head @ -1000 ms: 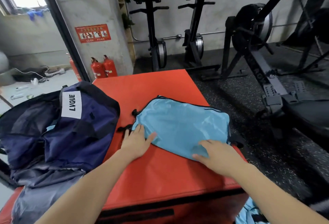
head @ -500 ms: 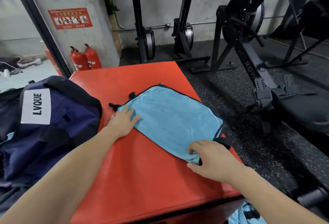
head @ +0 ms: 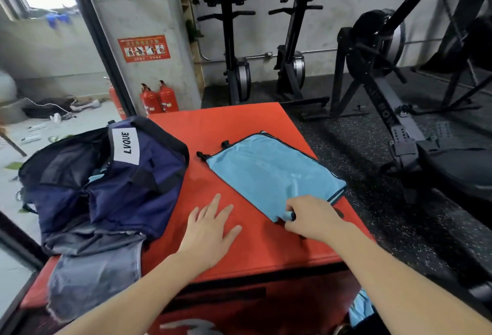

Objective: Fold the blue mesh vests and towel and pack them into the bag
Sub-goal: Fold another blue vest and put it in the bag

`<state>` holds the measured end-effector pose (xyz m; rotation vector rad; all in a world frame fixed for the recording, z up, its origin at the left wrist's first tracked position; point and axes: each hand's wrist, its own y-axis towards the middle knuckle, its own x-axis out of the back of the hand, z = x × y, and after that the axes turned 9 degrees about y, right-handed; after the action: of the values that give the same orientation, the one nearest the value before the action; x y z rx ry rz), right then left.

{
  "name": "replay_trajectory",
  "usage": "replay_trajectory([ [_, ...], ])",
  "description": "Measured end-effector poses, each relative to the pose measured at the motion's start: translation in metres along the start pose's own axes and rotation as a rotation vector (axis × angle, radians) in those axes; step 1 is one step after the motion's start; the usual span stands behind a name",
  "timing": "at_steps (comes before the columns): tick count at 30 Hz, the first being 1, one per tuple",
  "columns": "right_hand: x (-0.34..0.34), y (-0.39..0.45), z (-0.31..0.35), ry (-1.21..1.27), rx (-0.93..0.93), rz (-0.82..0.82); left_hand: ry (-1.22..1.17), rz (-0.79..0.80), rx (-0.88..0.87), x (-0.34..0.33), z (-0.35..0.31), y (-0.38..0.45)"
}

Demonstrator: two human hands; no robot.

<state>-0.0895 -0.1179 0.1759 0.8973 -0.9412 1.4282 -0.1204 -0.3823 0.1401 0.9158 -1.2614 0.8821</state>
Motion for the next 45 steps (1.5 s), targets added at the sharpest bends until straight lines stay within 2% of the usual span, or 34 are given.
replay_trajectory([
  [3, -0.022, -0.003, 0.037, 0.265, 0.103, -0.01, -0.103, -0.016, 0.074, 0.007, 0.005, -0.029],
  [6, -0.039, -0.005, 0.069, 0.575, 0.202, 0.083, -0.23, 0.04, 0.176, 0.008, 0.014, -0.056],
  [8, -0.041, -0.005, 0.077, 0.685, 0.192, 0.128, -0.308, 0.091, 0.226, 0.007, 0.016, -0.071],
  [14, -0.039, 0.003, 0.052, 0.472, 0.16, 0.038, -0.401, 0.06, 0.297, 0.002, 0.016, -0.091],
  [21, -0.047, 0.003, 0.058, 0.416, 0.26, 0.057, -0.71, -0.128, 0.42, 0.009, -0.001, -0.098],
  [25, -0.056, 0.013, 0.067, 0.431, 0.31, 0.109, -0.829, -0.1, 0.403, 0.007, -0.021, -0.103],
  [30, -0.06, 0.022, 0.072, 0.293, 0.389, 0.205, -0.91, -0.074, 0.419, -0.002, -0.027, -0.099],
  [36, -0.06, 0.028, 0.071, 0.268, 0.4, 0.237, -0.902, -0.108, 0.383, -0.007, -0.032, -0.106],
  [40, -0.063, 0.029, 0.07, 0.258, 0.398, 0.233, -0.786, -0.181, 0.375, -0.014, -0.033, -0.109],
  [45, -0.063, 0.028, 0.07, 0.282, 0.415, 0.243, -0.764, -0.164, 0.315, -0.019, -0.031, -0.112],
])
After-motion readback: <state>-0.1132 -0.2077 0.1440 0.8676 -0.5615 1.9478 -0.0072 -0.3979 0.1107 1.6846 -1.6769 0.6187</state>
